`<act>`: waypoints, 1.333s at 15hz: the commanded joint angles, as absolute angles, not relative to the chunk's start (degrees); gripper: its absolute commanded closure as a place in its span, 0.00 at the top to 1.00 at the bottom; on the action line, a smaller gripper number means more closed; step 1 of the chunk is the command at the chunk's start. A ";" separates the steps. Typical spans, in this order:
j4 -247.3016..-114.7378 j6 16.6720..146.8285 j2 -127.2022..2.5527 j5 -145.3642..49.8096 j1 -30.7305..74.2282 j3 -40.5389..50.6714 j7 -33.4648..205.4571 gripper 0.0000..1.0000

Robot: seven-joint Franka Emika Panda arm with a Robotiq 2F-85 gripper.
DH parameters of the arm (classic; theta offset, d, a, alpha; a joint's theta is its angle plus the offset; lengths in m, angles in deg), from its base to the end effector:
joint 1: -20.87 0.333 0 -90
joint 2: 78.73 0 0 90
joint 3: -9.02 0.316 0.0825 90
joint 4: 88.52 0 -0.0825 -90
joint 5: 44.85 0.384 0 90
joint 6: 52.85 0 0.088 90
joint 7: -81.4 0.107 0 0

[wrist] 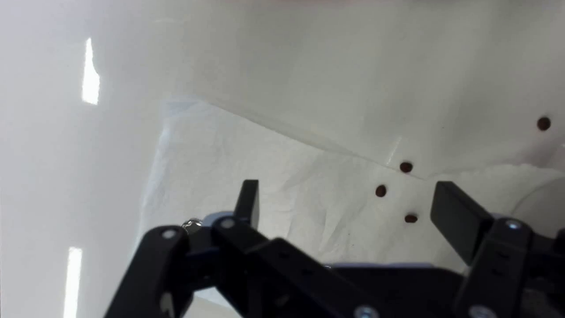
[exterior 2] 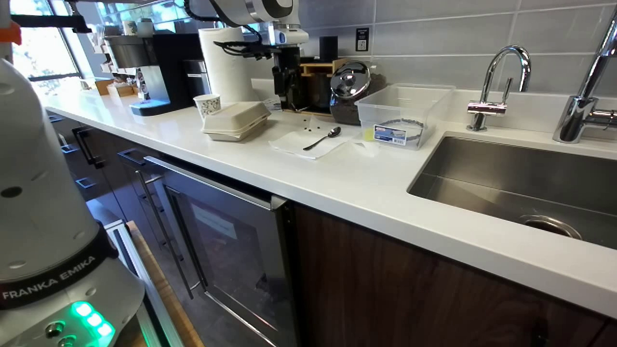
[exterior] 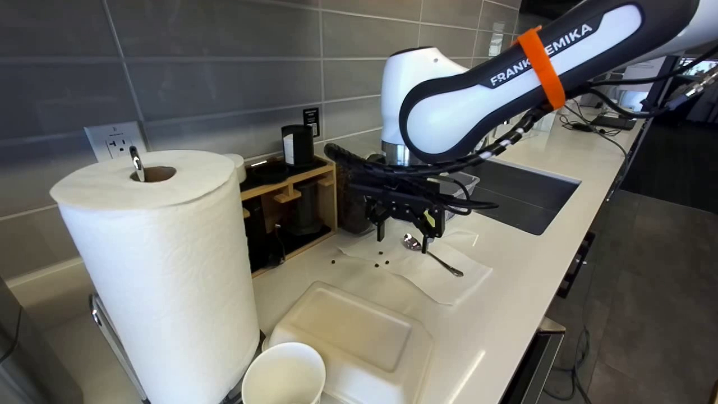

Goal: Move one small black object to the right.

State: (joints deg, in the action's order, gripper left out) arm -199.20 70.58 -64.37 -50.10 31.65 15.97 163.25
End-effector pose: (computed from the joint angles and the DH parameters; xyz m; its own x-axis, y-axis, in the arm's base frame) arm 0.5784 0.1778 0.3574 0.4795 -0.8766 0.0409 -0.8775 -0.4784 0.0328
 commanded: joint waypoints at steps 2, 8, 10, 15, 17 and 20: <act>-199.11 70.47 -64.42 -49.86 32.35 15.10 162.98 1.00; -197.93 75.93 -61.12 -46.35 32.11 14.43 164.89 1.00; -197.57 76.96 -59.98 -46.41 32.43 13.93 166.00 0.99; -195.32 76.82 -56.77 -47.13 33.32 13.08 169.25 0.85; -194.13 77.03 -55.53 -47.13 33.59 12.98 169.75 0.81; -192.41 77.16 -53.69 -47.15 33.98 12.79 169.96 0.78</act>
